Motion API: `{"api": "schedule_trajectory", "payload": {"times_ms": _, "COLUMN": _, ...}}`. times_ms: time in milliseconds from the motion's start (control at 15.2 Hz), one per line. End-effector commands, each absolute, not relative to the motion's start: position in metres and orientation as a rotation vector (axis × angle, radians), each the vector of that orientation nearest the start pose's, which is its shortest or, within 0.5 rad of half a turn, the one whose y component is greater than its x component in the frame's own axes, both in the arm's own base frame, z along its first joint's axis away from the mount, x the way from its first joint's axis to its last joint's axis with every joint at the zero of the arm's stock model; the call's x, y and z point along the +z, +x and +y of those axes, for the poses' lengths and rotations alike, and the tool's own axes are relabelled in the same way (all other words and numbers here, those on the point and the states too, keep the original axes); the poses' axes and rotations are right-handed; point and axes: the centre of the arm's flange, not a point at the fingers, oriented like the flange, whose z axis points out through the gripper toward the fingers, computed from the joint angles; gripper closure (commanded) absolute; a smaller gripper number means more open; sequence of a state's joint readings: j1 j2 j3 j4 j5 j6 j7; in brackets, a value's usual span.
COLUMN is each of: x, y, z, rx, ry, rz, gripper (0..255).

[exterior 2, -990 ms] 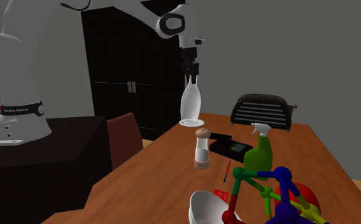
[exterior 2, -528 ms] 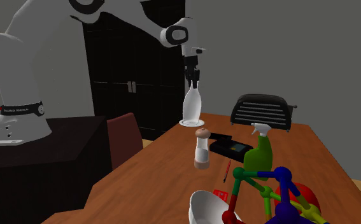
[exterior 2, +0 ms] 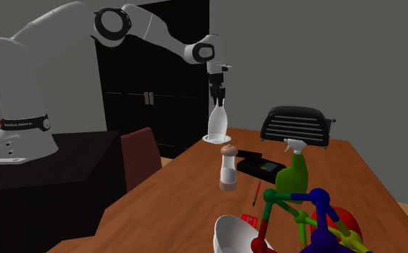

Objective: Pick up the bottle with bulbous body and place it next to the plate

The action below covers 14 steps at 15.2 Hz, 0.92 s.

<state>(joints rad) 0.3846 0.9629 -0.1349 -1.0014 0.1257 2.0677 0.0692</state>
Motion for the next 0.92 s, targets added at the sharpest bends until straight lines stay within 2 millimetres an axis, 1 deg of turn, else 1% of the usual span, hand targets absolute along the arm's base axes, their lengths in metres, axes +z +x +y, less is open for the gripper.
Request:
{"api": "schedule_trajectory", "payload": {"times_ms": 0, "x": 0.271, "y": 0.755, "z": 0.241, "rx": -0.17, "ry": -3.099, "rz": -0.294, "gripper": 255}}
{"api": "schedule_trajectory", "payload": {"times_ms": 726, "x": 0.213, "y": 0.755, "z": 0.241, "rx": -0.17, "ry": -3.099, "rz": -0.294, "gripper": 255}}
{"api": "schedule_trajectory", "payload": {"times_ms": 858, "x": 0.213, "y": 0.755, "z": 0.241, "rx": -0.17, "ry": -3.099, "rz": -0.294, "gripper": 255}}
